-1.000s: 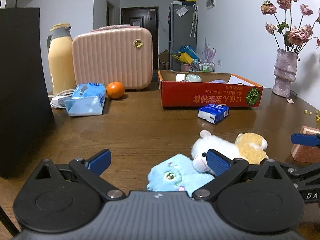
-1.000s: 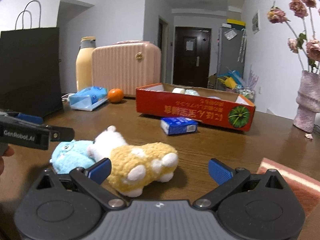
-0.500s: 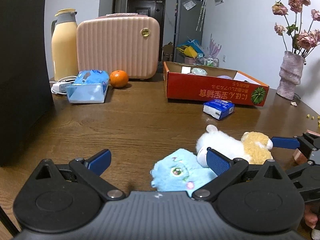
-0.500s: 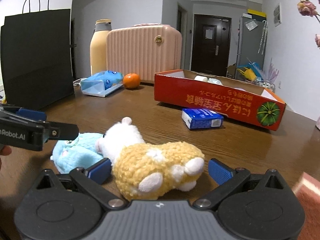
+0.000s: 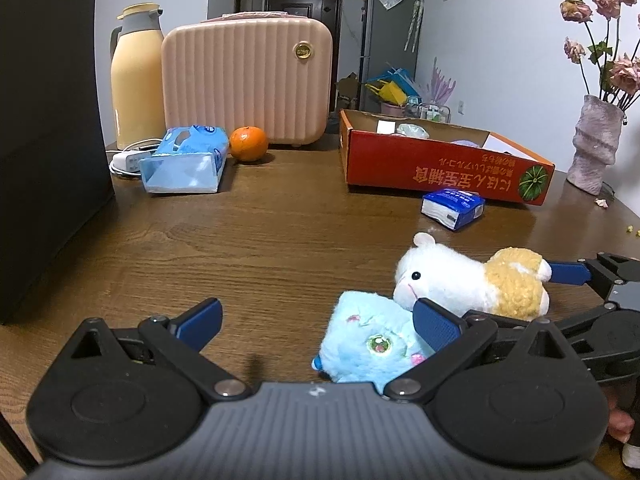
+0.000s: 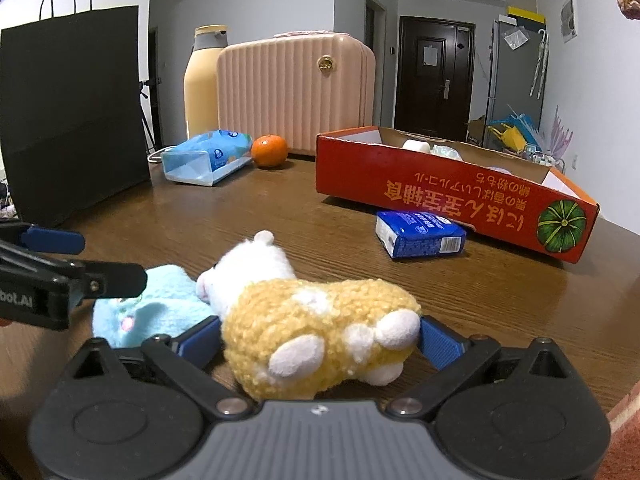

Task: Organize soft objects
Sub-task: 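Close the left tool on the blue plush while the right tool grasps the sheep plush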

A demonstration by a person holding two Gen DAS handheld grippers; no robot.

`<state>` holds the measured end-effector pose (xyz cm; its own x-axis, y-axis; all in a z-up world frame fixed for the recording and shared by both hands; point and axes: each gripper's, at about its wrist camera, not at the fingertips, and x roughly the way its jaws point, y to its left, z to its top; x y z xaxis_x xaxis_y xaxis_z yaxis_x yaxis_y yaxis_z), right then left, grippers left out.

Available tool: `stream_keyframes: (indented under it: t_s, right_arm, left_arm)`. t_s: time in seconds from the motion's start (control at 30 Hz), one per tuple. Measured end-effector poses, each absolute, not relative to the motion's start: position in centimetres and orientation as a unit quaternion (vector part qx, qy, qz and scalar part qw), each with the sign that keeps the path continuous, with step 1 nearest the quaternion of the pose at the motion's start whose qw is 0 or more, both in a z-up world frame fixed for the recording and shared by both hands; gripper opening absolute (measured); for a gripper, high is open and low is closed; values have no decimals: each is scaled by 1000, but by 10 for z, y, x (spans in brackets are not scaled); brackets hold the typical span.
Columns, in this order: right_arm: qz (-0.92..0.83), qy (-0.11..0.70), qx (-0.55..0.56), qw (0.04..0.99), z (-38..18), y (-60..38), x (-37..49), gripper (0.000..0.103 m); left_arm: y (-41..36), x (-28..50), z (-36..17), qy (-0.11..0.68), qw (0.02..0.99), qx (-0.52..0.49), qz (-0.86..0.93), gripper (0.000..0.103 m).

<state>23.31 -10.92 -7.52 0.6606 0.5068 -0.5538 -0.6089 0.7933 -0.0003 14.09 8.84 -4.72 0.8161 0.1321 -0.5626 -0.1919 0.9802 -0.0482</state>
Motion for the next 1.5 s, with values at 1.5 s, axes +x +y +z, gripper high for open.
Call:
stream_keyframes:
  t_s: [1.5]
  right_arm:
    - [234,172,-16,957,-44,-181,194,88]
  left_arm:
    - [51,157,-60,316,947,-26,57,103]
